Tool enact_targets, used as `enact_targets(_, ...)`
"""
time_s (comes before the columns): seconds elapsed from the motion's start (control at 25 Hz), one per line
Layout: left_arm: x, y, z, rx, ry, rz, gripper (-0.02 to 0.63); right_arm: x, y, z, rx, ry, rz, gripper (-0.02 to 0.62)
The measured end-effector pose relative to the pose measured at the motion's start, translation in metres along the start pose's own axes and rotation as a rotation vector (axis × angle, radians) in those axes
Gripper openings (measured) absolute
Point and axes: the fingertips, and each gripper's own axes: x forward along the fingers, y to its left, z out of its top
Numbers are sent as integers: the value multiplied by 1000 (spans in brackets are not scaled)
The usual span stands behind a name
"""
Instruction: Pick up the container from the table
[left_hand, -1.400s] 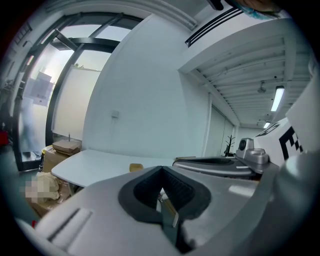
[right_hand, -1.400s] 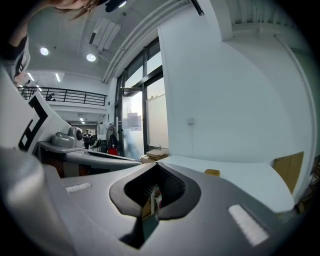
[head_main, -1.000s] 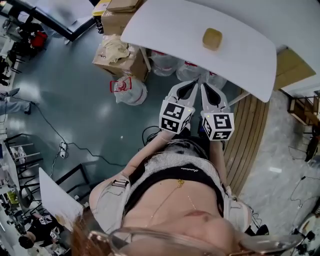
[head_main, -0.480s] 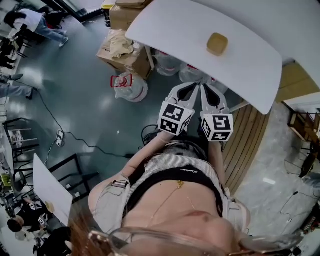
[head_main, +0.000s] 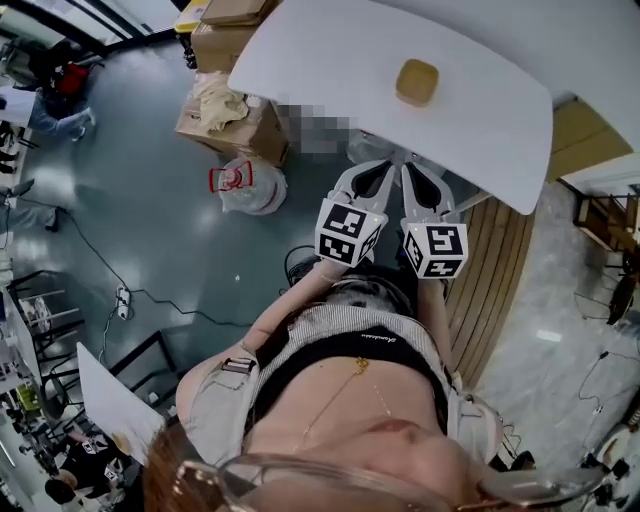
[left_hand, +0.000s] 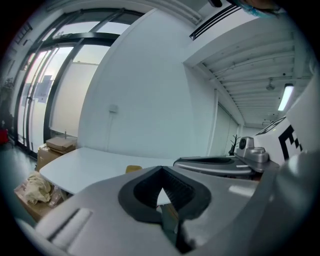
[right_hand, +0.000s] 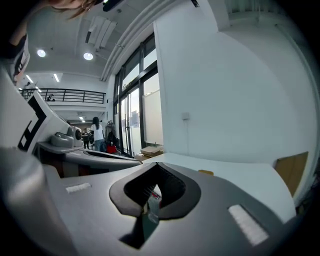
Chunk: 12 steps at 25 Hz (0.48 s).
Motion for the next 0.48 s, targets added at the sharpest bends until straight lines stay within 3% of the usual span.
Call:
enact_targets(0.2,30,17,19,31,-11,-83,0,27,-22,10,25,-13,-85,25)
enact_targets(0.48,66,76,40,51,-7,-128,0,95,-28,28,21,-23,-127,25)
